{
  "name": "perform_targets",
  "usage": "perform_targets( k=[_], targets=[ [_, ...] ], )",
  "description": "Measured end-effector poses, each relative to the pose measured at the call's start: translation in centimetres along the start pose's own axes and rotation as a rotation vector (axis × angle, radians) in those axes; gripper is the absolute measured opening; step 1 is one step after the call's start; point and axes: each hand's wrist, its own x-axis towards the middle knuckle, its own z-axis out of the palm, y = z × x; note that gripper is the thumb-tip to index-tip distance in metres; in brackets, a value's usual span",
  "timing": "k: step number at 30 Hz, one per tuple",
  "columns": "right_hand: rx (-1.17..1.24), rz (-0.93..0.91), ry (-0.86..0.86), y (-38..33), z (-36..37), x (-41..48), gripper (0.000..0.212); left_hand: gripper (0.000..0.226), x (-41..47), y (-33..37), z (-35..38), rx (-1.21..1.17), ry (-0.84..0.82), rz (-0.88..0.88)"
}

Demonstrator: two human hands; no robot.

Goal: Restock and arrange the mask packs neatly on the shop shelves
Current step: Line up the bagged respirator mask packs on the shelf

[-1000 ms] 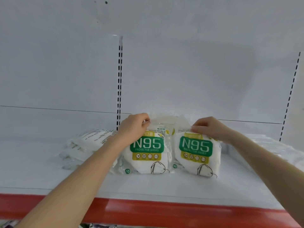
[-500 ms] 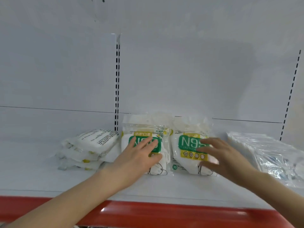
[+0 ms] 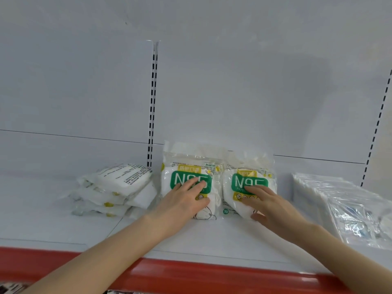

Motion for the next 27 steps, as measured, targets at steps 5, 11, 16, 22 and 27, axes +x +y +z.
perform_targets(
  k=[5, 11, 16, 22, 27],
  targets=[
    [-0.005, 0.036, 0.052, -0.2, 0.3, 0.4, 0.057, 0.045, -0.1, -0.4, 0.4, -0.008, 0.203, 0.057],
    [0.104, 0.117, -0.058, -0.4, -0.2, 0.5, 0.049, 0.024, 0.2, -1.0, 0.5, -0.032, 0.268, 0.115],
    [0.186, 0.249, -0.146, -1.5, -2.2, 1.4, 0.031, 0.027, -1.3, -1.3, -0.6, -0.229, 0.346, 0.194],
    [0.753, 0.386, -0.024, -8.5, -5.1, 6.3, 0.013, 0.042, -5.4, -6.6, -3.0, -0.456, 0.473, -0.104],
    [0.928, 0.343, -0.049, -14.1, -5.7, 11.9, 0.005, 0.066, -7.7, -12.6, -3.6, -0.511, 0.423, -0.353]
  ],
)
